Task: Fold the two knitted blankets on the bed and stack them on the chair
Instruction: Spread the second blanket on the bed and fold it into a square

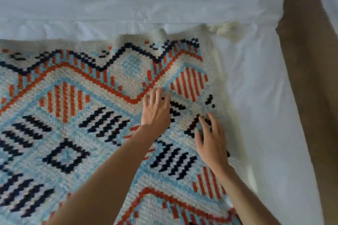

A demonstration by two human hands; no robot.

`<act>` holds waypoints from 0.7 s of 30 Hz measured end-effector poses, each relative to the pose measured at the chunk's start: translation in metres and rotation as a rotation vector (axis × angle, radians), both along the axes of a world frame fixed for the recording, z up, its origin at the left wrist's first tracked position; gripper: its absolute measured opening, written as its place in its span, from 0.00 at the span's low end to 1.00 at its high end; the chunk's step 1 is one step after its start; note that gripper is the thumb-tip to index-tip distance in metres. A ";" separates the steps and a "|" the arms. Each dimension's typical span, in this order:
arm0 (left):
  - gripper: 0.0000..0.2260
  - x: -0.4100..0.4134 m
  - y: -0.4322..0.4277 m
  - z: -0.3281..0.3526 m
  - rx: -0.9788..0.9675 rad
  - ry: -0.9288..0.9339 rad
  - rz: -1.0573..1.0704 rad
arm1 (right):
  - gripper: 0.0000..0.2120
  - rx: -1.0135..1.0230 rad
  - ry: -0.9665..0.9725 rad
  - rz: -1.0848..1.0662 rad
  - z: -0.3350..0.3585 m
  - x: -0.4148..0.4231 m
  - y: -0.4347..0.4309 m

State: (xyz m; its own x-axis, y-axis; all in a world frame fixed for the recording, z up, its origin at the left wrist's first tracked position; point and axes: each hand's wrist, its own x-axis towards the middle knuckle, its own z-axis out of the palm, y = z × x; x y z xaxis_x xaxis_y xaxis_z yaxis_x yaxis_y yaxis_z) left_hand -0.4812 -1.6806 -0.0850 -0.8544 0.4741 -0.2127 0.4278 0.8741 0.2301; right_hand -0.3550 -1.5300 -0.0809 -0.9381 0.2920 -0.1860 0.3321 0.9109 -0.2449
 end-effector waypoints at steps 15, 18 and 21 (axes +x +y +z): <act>0.21 0.189 0.126 0.018 0.036 -0.364 -0.206 | 0.24 -0.325 -0.139 -0.615 0.036 0.264 0.055; 0.23 0.208 0.132 0.017 -0.021 -0.314 -0.207 | 0.21 -0.377 -0.169 -0.603 0.034 0.280 0.048; 0.25 0.218 0.130 0.019 -0.068 -0.263 -0.242 | 0.15 -0.409 -0.204 -0.558 0.036 0.290 0.052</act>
State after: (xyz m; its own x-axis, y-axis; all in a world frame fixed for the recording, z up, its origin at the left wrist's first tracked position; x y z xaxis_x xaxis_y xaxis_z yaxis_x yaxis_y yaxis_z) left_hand -0.2635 -1.5509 -0.0659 -0.6310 0.6327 -0.4489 0.5578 0.7722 0.3043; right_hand -0.0652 -1.4776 -0.0445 -0.6038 0.5873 -0.5389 0.7971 0.4404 -0.4131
